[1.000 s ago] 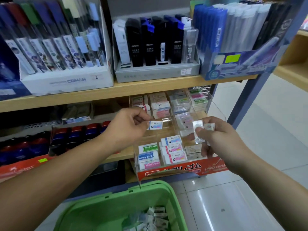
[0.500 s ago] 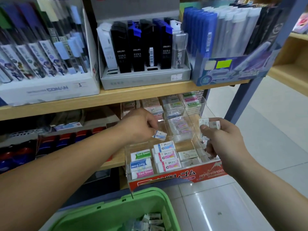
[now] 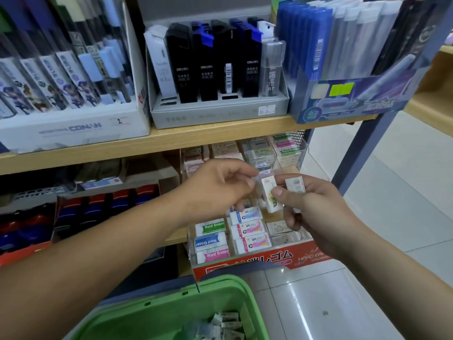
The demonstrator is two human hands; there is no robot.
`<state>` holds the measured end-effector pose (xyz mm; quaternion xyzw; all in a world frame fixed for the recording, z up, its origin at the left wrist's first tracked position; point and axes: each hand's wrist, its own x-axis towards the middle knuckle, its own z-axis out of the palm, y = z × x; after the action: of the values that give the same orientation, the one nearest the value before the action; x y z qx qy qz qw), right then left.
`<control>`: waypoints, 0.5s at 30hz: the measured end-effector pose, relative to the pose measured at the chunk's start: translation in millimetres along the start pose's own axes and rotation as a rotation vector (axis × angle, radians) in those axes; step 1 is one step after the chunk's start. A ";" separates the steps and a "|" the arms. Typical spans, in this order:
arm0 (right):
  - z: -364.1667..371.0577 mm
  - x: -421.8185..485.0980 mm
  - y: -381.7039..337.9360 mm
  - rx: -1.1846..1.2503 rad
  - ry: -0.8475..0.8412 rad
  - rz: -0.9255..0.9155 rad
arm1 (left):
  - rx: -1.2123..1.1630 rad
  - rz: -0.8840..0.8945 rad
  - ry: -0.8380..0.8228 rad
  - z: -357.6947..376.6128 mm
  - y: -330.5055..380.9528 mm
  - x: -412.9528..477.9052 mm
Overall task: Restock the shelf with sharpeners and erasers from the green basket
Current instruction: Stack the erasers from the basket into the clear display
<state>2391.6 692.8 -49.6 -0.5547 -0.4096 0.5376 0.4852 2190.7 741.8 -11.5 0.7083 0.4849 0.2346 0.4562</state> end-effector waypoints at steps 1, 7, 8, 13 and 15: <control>2.9 -0.6 -1.1 0.011 -0.041 0.005 | -0.082 -0.013 -0.028 1.9 2.7 -5.4; 14.6 -2.2 -8.6 0.085 -0.068 0.029 | -0.247 -0.051 -0.003 -8.0 -2.3 -12.5; 14.6 -1.6 -9.1 0.098 -0.048 0.047 | -0.253 -0.066 -0.001 -10.8 -3.9 -13.4; 13.0 -2.0 -9.4 0.118 0.047 0.061 | -0.238 -0.119 0.008 -20.8 -10.7 -14.0; 8.8 -1.1 -10.6 -0.042 0.090 -0.010 | -0.215 -0.138 0.025 -19.5 -13.3 -13.6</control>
<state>2383.4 694.6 -38.5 -0.5863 -0.4015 0.5010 0.4940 2163.6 739.2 -12.3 0.6173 0.5103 0.2622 0.5383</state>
